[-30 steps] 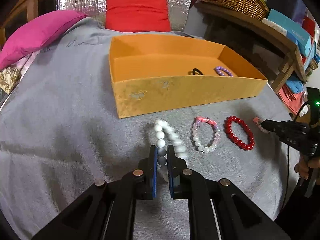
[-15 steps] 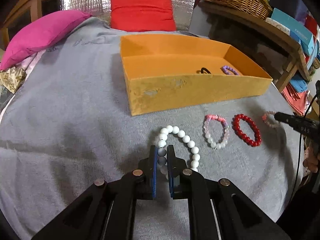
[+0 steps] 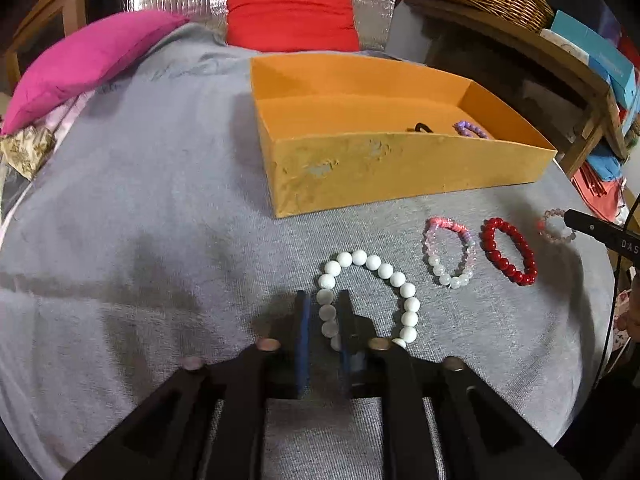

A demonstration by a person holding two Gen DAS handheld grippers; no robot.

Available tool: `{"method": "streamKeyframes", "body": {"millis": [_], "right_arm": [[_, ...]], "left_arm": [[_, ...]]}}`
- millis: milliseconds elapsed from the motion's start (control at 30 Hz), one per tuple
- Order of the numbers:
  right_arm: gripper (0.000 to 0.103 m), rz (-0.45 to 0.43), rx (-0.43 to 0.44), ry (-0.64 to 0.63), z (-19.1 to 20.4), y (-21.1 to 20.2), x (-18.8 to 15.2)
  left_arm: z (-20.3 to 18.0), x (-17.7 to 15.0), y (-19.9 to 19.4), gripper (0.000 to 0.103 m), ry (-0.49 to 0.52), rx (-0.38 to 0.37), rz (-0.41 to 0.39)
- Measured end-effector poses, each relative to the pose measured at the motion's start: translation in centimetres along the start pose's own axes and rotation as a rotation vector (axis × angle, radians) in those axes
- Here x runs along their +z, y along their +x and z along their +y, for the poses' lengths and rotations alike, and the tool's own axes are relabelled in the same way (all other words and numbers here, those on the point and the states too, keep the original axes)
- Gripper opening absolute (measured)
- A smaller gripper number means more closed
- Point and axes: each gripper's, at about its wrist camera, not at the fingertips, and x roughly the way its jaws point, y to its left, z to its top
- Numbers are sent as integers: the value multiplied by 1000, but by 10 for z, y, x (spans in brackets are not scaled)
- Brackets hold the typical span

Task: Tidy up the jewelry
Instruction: 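Carry pearl bracelet in left tool and pink bracelet in right tool over orange box, then open left tool to drop pearl bracelet in box while right tool drops pink bracelet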

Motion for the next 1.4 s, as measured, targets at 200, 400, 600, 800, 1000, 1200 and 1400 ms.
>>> {"method": "streamKeyframes", "body": {"millis": [200,400,600,800,1000,1200,1400], "right_arm": [[9,17,5,-4,2,8,-2],[9,14,13,-2,1,9,-1],[9,-16,55,37,-3,2,1],[9,-121,139,82,-4,-20,11],[9,-199,251,138,2,-32,36],[9,-221,232,164,18,-11,82],[9,-107,133,117,35,51,122]], "left_arm": [[-5,1,10,46,25,12,-5],[-4,4,13,9,27,18,-10],[-7,8,-10,9,25,-13,-79],[-18,16,-53,9,30,-64,-202],[-34,49,-79,9,26,-123,-300],[-45,107,-57,9,39,-103,-309],[-37,136,-1,9,-11,-69,-246]]}}
